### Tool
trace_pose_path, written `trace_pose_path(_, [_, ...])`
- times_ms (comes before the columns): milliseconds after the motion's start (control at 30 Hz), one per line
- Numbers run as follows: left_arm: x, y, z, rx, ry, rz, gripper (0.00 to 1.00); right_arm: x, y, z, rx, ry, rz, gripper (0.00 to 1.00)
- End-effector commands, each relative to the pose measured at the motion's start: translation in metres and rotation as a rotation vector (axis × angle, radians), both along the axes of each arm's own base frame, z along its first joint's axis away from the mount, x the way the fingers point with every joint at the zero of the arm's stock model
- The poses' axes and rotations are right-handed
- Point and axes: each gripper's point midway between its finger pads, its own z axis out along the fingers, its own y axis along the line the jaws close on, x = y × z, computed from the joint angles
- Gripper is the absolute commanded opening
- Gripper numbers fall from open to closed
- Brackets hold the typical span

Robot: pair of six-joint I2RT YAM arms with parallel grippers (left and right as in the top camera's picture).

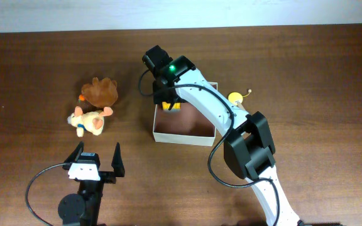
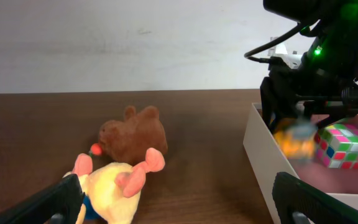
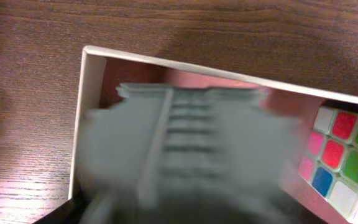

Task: Pack container
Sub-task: 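Lower the truck into the box's left side and release it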

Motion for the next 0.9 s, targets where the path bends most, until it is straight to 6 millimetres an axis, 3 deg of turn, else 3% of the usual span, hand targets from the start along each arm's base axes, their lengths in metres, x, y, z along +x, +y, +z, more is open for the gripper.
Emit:
trace_pose_path(0, [0.000,0.000,-0.001,0.008,-0.004,-0.005,0.99,0.001,0.002,0.002,-0.007,-0.017,0.002,0.65])
trace_pose_path(333, [0.000,0.000,-0.001,0.008,-0.004,-0.005,0.99,0.000,0.004,0.006,-0.006,-0.021,0.051,0.65])
trace_pose_path(633, [0.000,0.000,-0.001,0.008,-0.004,-0.005,0.99,-0.013,-0.008,0.067,0.009,-0.063,0.075,0.66])
trace_pose_path(733, [0.000,0.000,-0.001,0.008,-0.004,-0.005,0.99,-0.025,-0.016,0.065,-0.021,-0.018,0.075,0.62])
trace_pose_path(867, [0.000,0.000,-0.001,0.008,-0.004,-0.005,0.99,-0.037,-0.024,0.049,-0.064,0.045,0.077,0.51])
